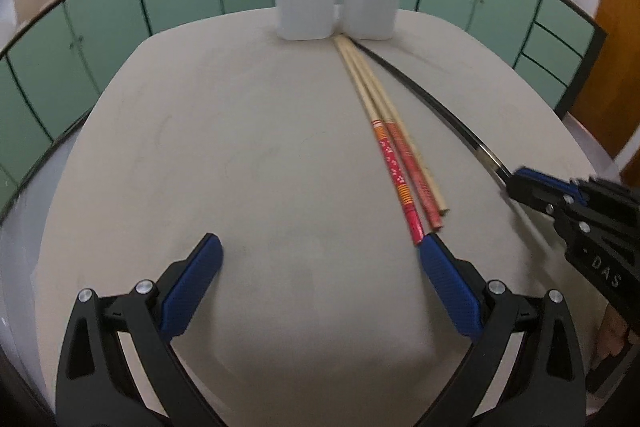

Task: Organize utensils
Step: 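Grasp the red-patterned chopstick with the left tool while right tool holds black chopstick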

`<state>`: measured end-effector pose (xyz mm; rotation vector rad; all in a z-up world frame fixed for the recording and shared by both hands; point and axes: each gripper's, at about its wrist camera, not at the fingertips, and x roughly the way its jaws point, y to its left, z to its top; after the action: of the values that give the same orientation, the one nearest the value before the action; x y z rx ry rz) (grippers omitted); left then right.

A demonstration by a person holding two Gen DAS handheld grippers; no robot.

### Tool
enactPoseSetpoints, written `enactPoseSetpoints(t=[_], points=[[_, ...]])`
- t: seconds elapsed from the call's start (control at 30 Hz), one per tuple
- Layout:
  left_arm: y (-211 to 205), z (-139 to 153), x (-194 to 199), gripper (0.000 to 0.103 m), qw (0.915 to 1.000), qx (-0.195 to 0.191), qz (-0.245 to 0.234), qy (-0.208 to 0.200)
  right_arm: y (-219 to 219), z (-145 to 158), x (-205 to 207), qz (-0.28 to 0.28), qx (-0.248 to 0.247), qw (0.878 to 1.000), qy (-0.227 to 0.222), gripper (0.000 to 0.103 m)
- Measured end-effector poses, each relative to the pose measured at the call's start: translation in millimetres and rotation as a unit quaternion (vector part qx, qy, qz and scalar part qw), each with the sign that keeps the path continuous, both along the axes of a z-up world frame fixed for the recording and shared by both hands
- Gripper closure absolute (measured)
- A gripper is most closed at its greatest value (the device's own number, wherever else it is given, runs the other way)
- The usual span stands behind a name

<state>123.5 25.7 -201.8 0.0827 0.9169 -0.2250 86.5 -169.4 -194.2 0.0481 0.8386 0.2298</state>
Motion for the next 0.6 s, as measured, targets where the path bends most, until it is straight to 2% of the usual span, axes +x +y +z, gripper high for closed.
enactPoseSetpoints(t=[0.1,0.33,0.47,0.6], points=[[6.0,2.0,-0.4,0.016,1.0,0.001,0.008,-0.003,1.2,-1.3,-0.1,0.002,-0.001,1.0,0.003,0.096],[-1.6,7.2,-7.0,0.016,0.9998,-0.01,-0.011,-0.01,1.7,-1.7,1.7,0.003,-0.002,1.0,0.003,0.096],[-14.8,1.3,-6.6,0.016,0.9995,0.006,-0.03,-0.003,0.4,-2.5,2.4,0.002,0.0,1.0,0.004,0.097],[-19.9,-0.4,-1.4,0.015,0.9995,0.014,-0.027,0.001,0.7,-3.0,2.5,0.002,0.001,1.0,0.004,0.097]])
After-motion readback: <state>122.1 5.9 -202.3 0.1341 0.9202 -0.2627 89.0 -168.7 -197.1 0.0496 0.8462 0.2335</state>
